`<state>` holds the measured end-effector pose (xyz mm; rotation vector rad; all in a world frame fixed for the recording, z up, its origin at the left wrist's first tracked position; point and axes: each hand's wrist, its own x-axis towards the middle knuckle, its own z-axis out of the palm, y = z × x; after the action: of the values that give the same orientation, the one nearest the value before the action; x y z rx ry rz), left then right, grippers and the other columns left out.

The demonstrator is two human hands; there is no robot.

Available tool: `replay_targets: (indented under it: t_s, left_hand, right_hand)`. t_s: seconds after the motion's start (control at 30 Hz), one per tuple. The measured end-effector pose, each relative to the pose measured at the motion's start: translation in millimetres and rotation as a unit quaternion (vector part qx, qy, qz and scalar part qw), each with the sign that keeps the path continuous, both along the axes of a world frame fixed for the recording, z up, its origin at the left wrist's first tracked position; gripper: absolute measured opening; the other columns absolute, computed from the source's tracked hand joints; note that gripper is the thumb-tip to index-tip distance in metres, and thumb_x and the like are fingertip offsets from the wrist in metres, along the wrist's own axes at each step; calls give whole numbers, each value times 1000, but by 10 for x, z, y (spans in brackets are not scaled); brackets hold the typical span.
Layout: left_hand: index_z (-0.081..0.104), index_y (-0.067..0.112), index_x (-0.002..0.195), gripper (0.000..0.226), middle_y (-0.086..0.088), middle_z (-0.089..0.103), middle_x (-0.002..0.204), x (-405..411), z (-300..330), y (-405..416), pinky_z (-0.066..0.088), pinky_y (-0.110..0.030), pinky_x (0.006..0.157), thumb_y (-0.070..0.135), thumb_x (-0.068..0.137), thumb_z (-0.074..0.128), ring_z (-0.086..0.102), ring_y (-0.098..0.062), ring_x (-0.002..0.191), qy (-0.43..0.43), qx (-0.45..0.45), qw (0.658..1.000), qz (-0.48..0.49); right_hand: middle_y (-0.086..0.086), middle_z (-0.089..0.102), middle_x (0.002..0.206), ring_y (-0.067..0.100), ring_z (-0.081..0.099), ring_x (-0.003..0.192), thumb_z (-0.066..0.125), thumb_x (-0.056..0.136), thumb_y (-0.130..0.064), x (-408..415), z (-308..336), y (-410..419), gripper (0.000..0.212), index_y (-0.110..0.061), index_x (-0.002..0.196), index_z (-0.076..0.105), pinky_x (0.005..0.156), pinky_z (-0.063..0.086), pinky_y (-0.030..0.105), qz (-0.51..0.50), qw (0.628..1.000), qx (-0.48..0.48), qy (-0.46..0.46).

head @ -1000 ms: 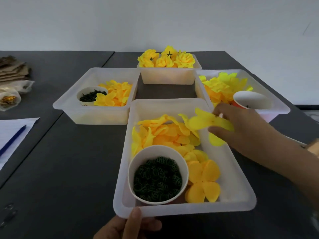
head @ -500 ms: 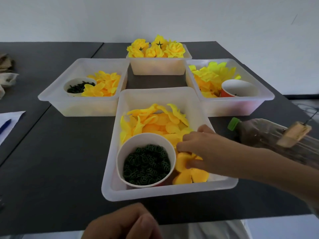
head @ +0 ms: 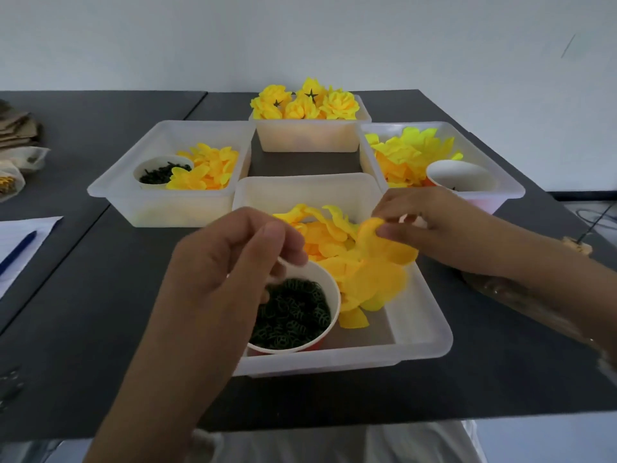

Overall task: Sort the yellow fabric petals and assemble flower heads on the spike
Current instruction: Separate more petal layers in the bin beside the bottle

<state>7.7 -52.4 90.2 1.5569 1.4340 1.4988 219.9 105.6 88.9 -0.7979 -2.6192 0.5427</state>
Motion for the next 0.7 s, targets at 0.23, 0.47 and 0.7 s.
replay_targets:
  t_s: [0.23, 0.47, 0.7]
  left_hand:
    - [61, 40, 110, 36, 21, 63, 106, 120, -123, 462, 58, -25, 78, 59, 87, 41, 61, 8, 97, 12, -104, 991, -79]
    - [40, 49, 134, 86, 9, 50, 141, 300, -337, 488, 49, -48, 98, 90, 59, 52, 58, -11, 119, -161, -188, 967, -55]
    - [64, 31, 124, 57, -16, 66, 123, 300, -316, 632, 55, -52, 87, 65, 90, 34, 65, -38, 110, -652, -144, 723, -177]
  right_hand:
    - [23, 43, 67, 33, 41, 61, 49, 97, -19, -165, 30, 4, 38, 10, 72, 47, 54, 34, 37, -46, 989, -102, 98]
    - [-13, 58, 83, 0, 54, 78, 54, 96, -27, -429, -123, -341, 11, -25, 92, 64, 69, 42, 15, -199, 948, 96, 227]
    - [-11, 51, 134, 5, 44, 127, 51, 91, -45, -547, -270, -763, 42, -27, 127, 60, 107, 34, 23, -17, 986, 94, 139]
